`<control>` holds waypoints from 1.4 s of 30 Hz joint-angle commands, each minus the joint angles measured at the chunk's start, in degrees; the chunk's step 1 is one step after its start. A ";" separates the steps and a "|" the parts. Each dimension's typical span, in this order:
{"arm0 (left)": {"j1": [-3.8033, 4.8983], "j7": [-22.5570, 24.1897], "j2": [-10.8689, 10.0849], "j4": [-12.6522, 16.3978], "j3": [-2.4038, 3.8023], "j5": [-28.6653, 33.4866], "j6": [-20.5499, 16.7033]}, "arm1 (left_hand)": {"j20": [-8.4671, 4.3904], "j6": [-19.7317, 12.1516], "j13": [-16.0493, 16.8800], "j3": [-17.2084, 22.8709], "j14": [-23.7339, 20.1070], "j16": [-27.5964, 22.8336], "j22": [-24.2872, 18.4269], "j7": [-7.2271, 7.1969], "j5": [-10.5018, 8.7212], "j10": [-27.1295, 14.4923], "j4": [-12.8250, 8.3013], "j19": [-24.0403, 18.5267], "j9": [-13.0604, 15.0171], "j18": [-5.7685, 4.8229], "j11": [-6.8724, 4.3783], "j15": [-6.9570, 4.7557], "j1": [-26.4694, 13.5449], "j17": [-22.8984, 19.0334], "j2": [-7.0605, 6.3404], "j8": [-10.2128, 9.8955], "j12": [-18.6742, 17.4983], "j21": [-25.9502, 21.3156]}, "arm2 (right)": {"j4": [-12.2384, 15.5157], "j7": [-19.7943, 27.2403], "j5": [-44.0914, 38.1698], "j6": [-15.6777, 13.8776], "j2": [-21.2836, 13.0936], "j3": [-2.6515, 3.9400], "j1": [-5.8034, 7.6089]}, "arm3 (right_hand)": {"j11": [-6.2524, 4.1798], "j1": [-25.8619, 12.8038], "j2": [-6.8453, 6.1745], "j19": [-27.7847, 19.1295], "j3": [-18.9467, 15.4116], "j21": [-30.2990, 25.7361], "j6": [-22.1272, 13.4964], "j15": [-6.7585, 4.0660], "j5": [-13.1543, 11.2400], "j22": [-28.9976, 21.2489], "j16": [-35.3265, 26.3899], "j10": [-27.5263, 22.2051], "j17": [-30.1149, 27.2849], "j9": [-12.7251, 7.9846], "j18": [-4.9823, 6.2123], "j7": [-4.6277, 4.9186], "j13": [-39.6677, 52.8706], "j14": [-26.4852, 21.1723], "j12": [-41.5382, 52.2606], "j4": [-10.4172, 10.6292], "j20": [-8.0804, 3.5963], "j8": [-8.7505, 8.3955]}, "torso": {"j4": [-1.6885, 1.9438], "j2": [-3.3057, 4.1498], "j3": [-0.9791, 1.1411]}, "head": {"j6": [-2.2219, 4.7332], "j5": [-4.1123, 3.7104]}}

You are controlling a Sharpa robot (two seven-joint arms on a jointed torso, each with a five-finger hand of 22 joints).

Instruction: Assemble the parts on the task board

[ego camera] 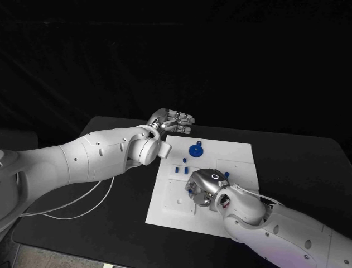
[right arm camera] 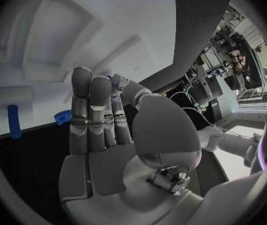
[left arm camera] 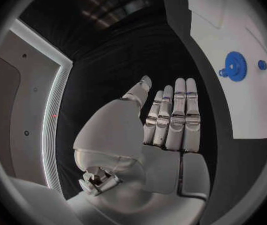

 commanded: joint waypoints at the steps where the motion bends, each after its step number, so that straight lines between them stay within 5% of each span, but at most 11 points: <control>1: 0.12 0.22 0.04 0.17 0.07 -0.84 0.65 | 0.15 -0.35 0.05 -0.39 -0.33 -0.14 -0.05 0.05 -0.15 -0.49 0.07 0.03 0.10 -0.15 0.02 0.04 0.09 0.07 0.42 0.19 -0.01 0.04 | 0.13 0.89 0.95 1.10 -0.01 -0.35 -0.32 | 0.28 -0.44 -0.22 0.99 -1.21 -0.60 -0.72 0.22 0.75 -0.21 -0.25 -1.10 -0.05 -0.01 0.98 0.11 -0.15 0.14 -0.14 0.26 0.12 0.23 | -0.03 0.02 0.02 | -0.03 -0.06; 9: 0.13 0.09 -0.04 0.15 0.07 -0.89 0.69 | 0.15 -0.35 0.05 -0.39 -0.33 -0.14 -0.05 0.05 -0.15 -0.49 0.07 0.03 0.10 -0.15 0.02 0.04 0.09 0.07 0.42 0.19 -0.01 0.04 | 0.06 0.91 2.18 -2.01 -0.23 -0.42 -0.32 | 2.45 -1.22 -2.74 0.65 -1.75 -2.58 -5.07 1.56 0.91 -1.19 -1.36 -8.19 -0.82 -0.13 1.79 1.30 -0.23 -0.58 -0.11 0.53 1.33 0.18 | -0.03 0.00 0.07 | 0.03 -0.18; 16: 0.14 -0.09 -0.10 0.07 0.07 -0.90 0.87 | 0.17 -0.45 0.05 -0.45 -0.36 -0.14 -0.22 0.07 -0.17 -0.58 0.15 0.03 0.09 -0.15 0.05 0.05 0.05 0.07 0.40 0.15 -0.02 0.05 | 0.66 -0.10 3.17 -5.64 -0.91 -0.43 -0.31 | 3.03 -0.08 -4.39 1.96 -4.78 -5.17 -7.91 2.08 0.92 -3.11 -2.41 -10.41 -2.13 -0.12 2.39 1.88 -0.22 0.09 -0.13 1.84 2.06 0.21 | 0.00 -0.02 0.06 | 0.17 -0.31; 18: 0.14 -0.20 -0.13 0.01 0.07 -0.90 0.78 | 0.17 -0.45 0.05 -0.45 -0.36 -0.14 -0.22 0.07 -0.17 -0.58 0.15 0.03 0.09 -0.15 0.05 0.05 0.05 0.07 0.40 0.15 -0.02 0.05 | 1.03 -0.17 3.46 -6.22 -1.25 -0.43 -0.30 | 3.24 -0.59 -5.40 2.01 -8.02 -5.53 -8.23 2.22 3.91 -3.38 -2.50 -11.75 -2.26 -0.12 2.40 1.83 -0.22 0.09 -0.09 2.52 2.17 0.21 | 0.00 -0.04 0.06 | 0.20 -0.32; 20: 0.14 -0.29 -0.14 -0.14 0.07 -0.92 0.57 | 0.17 -0.45 0.05 -0.45 -0.36 -0.14 -0.22 0.07 -0.17 -0.58 0.15 0.03 0.09 -0.15 0.05 0.05 0.05 0.07 0.40 0.15 -0.02 0.05 | 1.49 -0.24 3.72 -6.71 -1.62 -0.43 -0.30 | 3.22 1.71 -4.09 2.37 -14.07 -6.27 -8.13 2.29 5.02 -4.06 -2.48 -11.97 -2.53 -0.11 2.47 1.39 -0.24 0.15 -0.14 3.63 2.34 0.26 | -0.01 -0.05 0.06 | 0.25 -0.35; 27: 0.14 -0.11 -0.11 -0.61 0.06 -0.92 0.66 | 0.15 -0.40 0.05 -0.39 -0.29 -0.14 -0.33 0.06 -0.09 -0.53 0.17 0.08 0.09 -0.14 0.02 0.02 0.13 0.10 0.49 0.20 -0.01 0.10 | 3.45 -0.32 4.53 -7.92 -3.09 -0.22 -0.27 | 3.17 2.90 -3.77 2.51 -15.88 -6.36 -8.03 2.23 5.05 -4.48 -2.28 -11.80 -2.83 -0.13 2.46 1.39 -0.24 0.13 -0.13 4.52 2.27 0.19 | -0.04 -0.05 0.09 | 0.79 -0.76; 31: 0.14 -0.10 -0.16 -0.79 0.06 -0.88 0.80 | 0.15 -0.40 0.05 -0.39 -0.29 -0.14 -0.33 0.06 -0.09 -0.53 0.17 0.08 0.09 -0.14 0.02 0.02 0.13 0.10 0.49 0.20 -0.01 0.10 | 5.24 -0.41 5.12 -7.87 -4.58 0.71 -0.25 | 3.07 2.53 -3.84 2.57 -15.81 -6.11 -7.80 2.23 5.01 -4.45 -2.08 -11.43 -2.76 -0.13 2.42 1.33 -0.24 0.28 -0.13 4.85 2.26 0.19 | -0.06 -0.08 0.07 | 1.28 -1.18; 34: 0.14 -0.04 -0.28 -0.83 0.06 -0.83 0.94 | 0.15 -0.40 0.05 -0.39 -0.29 -0.14 -0.33 0.06 -0.09 -0.53 0.17 0.08 0.09 -0.14 0.02 0.02 0.13 0.10 0.49 0.20 -0.01 0.10 | 7.25 -0.70 6.05 -7.12 -6.64 2.51 -0.08 | 2.85 2.17 -3.81 2.58 -13.72 -5.22 -7.27 2.11 4.82 -4.21 -1.36 -10.03 -2.39 -0.13 2.34 1.61 -0.26 0.29 -0.16 5.04 2.12 0.18 | -0.03 -0.02 0.05 | 1.58 -1.47; 42: 0.14 0.51 -0.45 -0.71 0.06 -0.58 1.52 | 0.16 -0.44 0.05 -0.40 -0.34 -0.14 -0.46 0.07 -0.18 -0.59 0.12 0.03 0.09 -0.16 0.04 0.05 0.09 0.09 0.44 0.18 -0.02 0.10 | 10.18 -1.20 7.61 -2.44 -11.22 5.39 1.86 | 2.81 1.13 -4.44 2.44 -9.38 -4.19 -7.52 2.19 4.28 -3.71 -0.40 -9.52 -1.95 -0.12 2.37 1.73 -0.26 0.14 -0.16 4.28 2.16 0.19 | -0.19 -0.02 0.06 | 2.24 -2.15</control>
